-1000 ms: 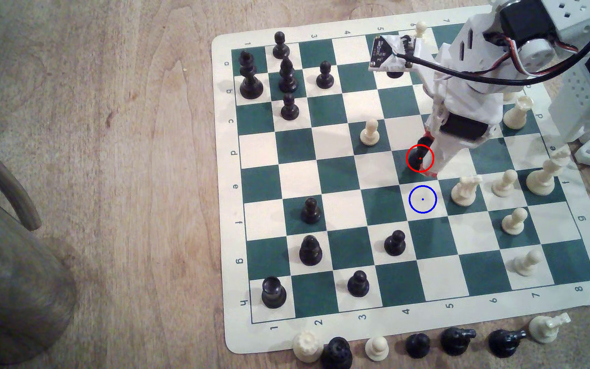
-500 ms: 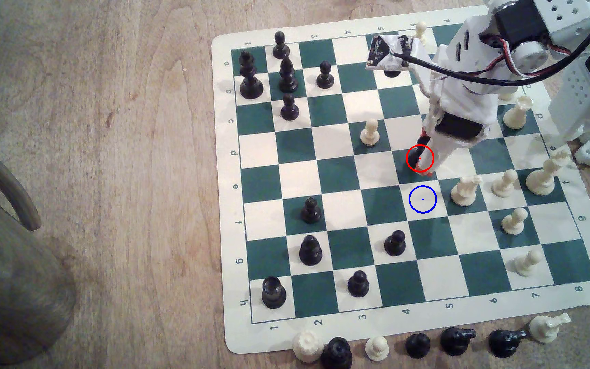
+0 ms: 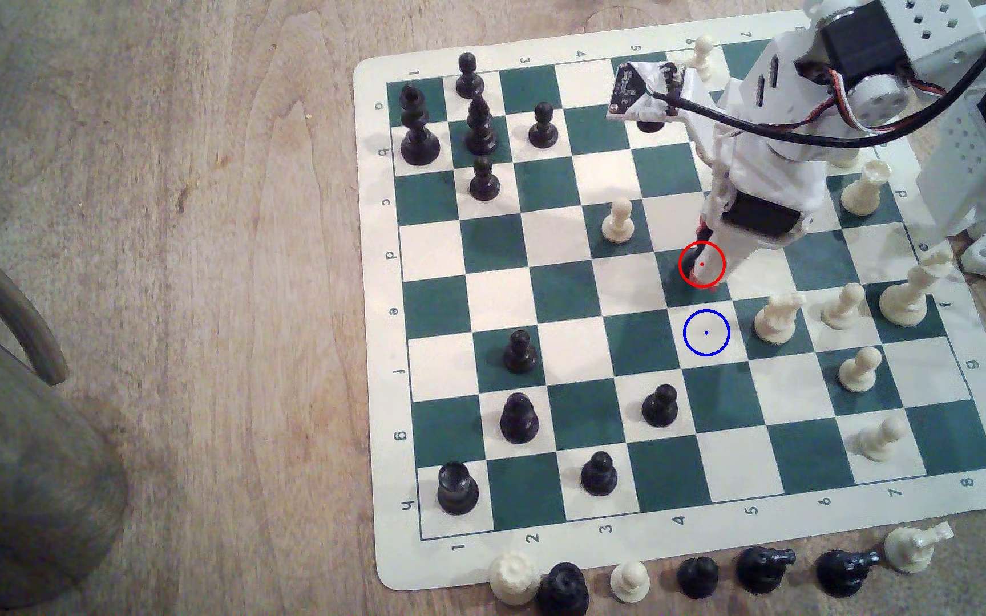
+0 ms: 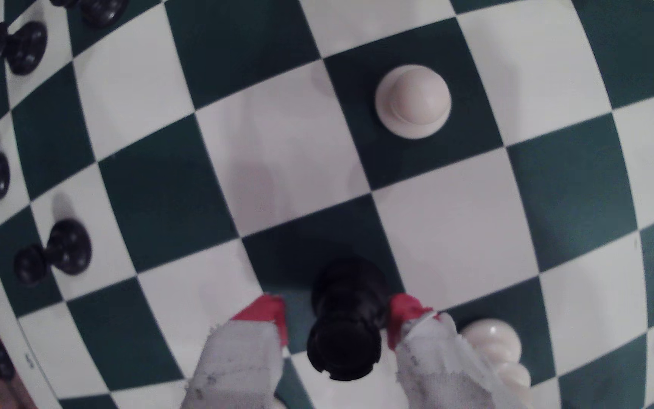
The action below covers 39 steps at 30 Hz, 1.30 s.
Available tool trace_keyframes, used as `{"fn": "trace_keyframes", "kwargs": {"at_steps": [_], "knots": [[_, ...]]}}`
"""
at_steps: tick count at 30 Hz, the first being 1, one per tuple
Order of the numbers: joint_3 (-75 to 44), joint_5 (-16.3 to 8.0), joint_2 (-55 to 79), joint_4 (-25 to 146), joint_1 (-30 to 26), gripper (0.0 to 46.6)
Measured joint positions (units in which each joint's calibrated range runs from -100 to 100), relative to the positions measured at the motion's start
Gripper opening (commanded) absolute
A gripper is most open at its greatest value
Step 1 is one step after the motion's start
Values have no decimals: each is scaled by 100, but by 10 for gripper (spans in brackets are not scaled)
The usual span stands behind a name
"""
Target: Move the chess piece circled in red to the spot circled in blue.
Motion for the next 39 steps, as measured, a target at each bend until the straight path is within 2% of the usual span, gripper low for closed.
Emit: {"fn": "trace_keyframes", "kwargs": {"at_steps": [1, 2, 4, 14, 23, 30, 39], "knots": [[0, 0, 8, 0, 0, 28], [0, 0, 8, 0, 0, 13], [0, 0, 17, 0, 0, 3], [0, 0, -75, 8, 0, 3], [0, -88, -1181, 247, -22, 3], [0, -317, -1240, 239, -501, 3], [-18, -269, -813, 239, -878, 3]]}}
